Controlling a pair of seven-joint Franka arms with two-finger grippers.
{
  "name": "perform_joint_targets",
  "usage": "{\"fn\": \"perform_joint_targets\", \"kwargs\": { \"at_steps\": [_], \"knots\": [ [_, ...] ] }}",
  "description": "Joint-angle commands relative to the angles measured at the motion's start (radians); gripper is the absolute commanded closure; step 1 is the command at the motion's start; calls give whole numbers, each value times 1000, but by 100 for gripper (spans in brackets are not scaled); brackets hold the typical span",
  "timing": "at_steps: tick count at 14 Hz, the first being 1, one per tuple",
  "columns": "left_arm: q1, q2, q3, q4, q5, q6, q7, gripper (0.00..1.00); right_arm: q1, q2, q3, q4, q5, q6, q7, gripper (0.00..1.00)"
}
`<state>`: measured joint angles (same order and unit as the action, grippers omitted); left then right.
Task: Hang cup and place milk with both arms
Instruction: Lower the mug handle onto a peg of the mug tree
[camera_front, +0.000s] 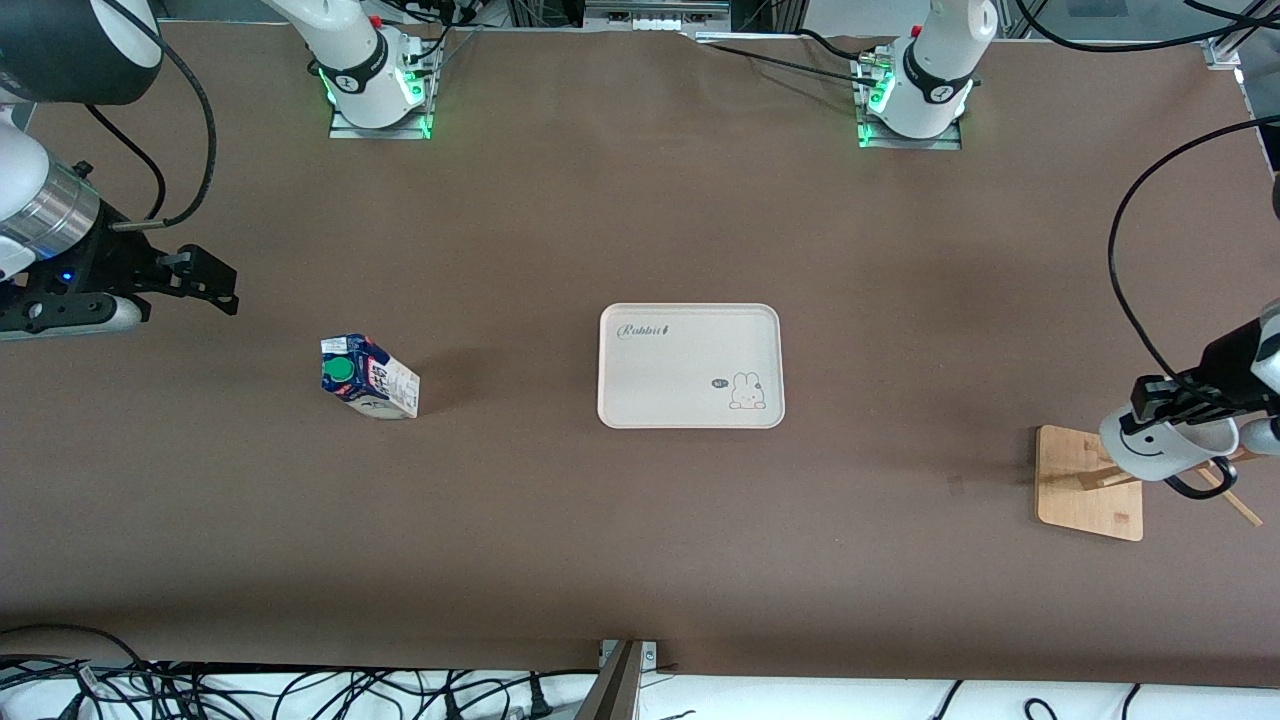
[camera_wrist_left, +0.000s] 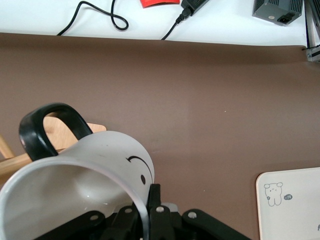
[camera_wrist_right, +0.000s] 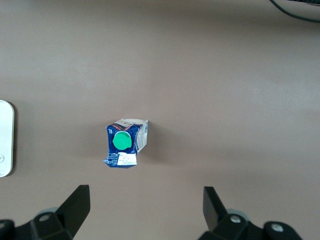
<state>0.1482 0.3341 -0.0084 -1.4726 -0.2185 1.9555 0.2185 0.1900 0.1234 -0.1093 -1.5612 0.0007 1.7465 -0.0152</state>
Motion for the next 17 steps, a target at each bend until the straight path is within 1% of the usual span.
{"fn": "perform_joint_targets", "kwargs": {
  "at_steps": [1,7,9,10,11,12,14,17],
  "knots": [
    [10,-17,13,8,-30,-53,44,100,3,7,0,24,-7,-22,-12,0],
    [27,-23,15,-6,-30,-113,51,100,3,9,2,24,-5,-21,-14,0],
    [28,-23,36,-8,-30,-128,109,99,3,9,0,24,-5,-21,-14,0],
    [28,-23,45,-8,-30,-128,142,76,3,9,0,24,-5,-21,-14,0],
    [28,-23,48,-9,-33,-128,162,18,3,9,0,24,-5,-21,-14,0],
    [28,-24,50,-9,-51,-130,154,0,3,9,0,24,-5,-21,-14,0],
    [28,-36,67,-6,-59,-142,151,0,3,9,2,24,-5,-21,-14,0],
    [25,-52,58,8,-59,-223,102,0,5,9,2,24,-5,-21,-14,0]
  ]
}}
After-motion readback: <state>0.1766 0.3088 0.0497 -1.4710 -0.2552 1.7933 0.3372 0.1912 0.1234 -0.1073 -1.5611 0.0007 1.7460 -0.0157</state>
